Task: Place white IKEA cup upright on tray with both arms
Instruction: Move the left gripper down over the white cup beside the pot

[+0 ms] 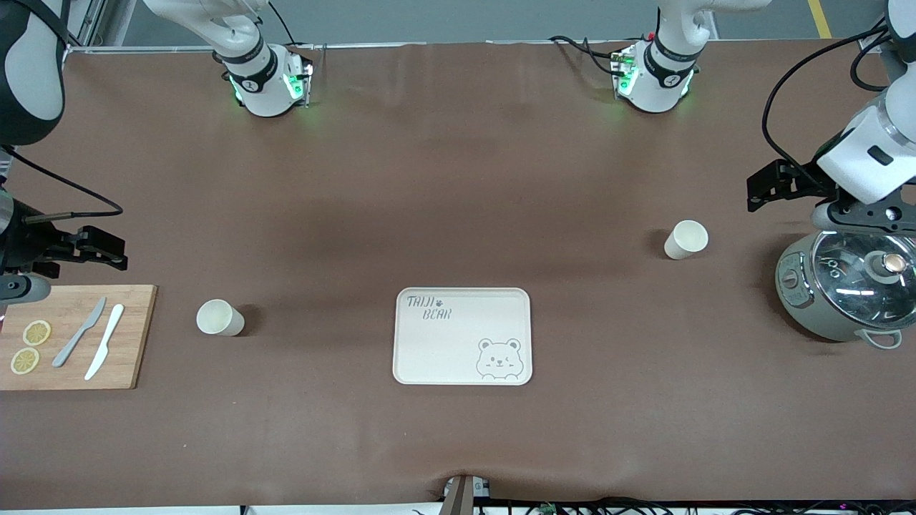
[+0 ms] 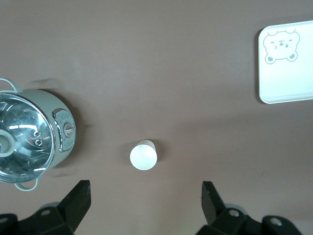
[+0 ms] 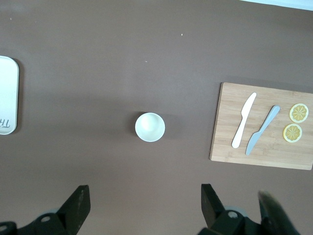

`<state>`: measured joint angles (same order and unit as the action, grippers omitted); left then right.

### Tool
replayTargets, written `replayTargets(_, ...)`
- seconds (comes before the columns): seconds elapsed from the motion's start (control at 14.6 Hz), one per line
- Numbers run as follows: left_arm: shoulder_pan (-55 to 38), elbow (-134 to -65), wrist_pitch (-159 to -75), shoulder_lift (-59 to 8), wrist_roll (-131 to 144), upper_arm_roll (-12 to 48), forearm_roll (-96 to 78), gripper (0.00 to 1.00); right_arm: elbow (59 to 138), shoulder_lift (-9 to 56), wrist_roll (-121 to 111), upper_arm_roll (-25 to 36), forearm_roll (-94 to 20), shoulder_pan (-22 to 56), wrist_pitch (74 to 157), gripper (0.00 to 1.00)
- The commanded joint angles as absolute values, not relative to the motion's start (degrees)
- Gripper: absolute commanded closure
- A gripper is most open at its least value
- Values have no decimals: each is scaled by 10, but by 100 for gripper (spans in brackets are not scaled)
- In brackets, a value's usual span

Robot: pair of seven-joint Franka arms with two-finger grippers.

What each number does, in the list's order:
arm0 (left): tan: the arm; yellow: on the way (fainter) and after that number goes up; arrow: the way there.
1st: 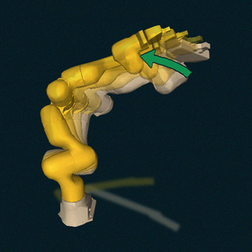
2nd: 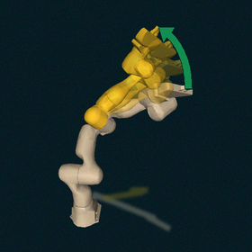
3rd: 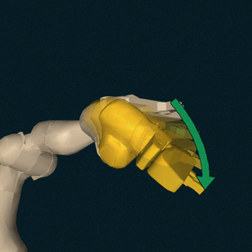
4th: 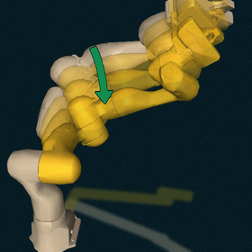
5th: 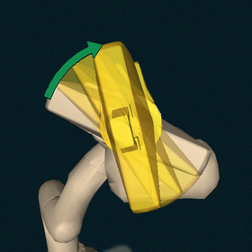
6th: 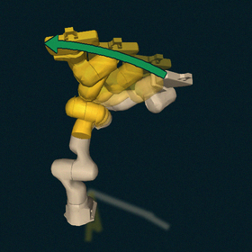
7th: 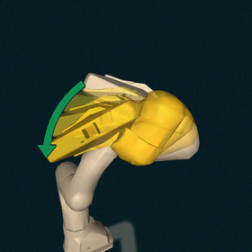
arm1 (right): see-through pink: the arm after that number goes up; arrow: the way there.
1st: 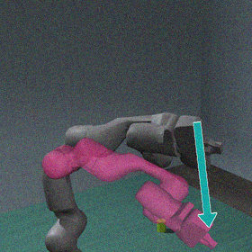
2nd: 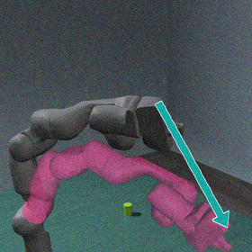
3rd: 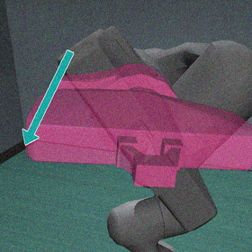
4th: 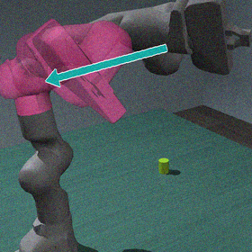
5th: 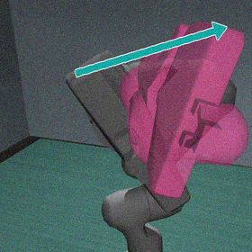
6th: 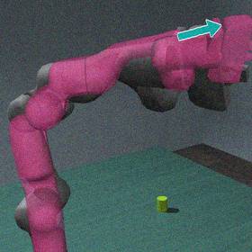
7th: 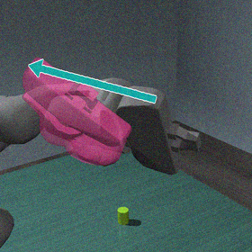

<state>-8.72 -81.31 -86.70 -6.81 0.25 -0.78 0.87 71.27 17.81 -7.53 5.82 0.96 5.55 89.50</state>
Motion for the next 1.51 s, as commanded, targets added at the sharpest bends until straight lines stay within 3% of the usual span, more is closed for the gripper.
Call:
replayTargets(0.0,-89,-815,-866,-62,9,-11,4,0,832,102,-69,55,10,51,964,0)
replayTargets(0.21,-91,-815,-866,-62,0,-7,8,0,857,81,-33,56,-25,47,960,0)
replayTargets(0.34,-91,-823,-865,-62,0,-6,6,0,923,38,-33,56,-28,46,994,0)
replayTargets(0.48,-88,-860,-887,-55,-3,-5,4,0,951,17,-28,56,-39,45,1002,0)
replayTargets(0.89,-64,-1160,-1149,45,-44,-6,4,0,991,-5,-29,56,-67,29,998,0)
replayTargets(1.23,-21,-1315,-1300,60,-127,-5,4,0,991,-2,-29,55,-62,32,996,0)
replayTargets(1.44,-4,-1366,-1369,50,-139,-6,4,0,991,-1,-28,55,-62,33,1000,0)
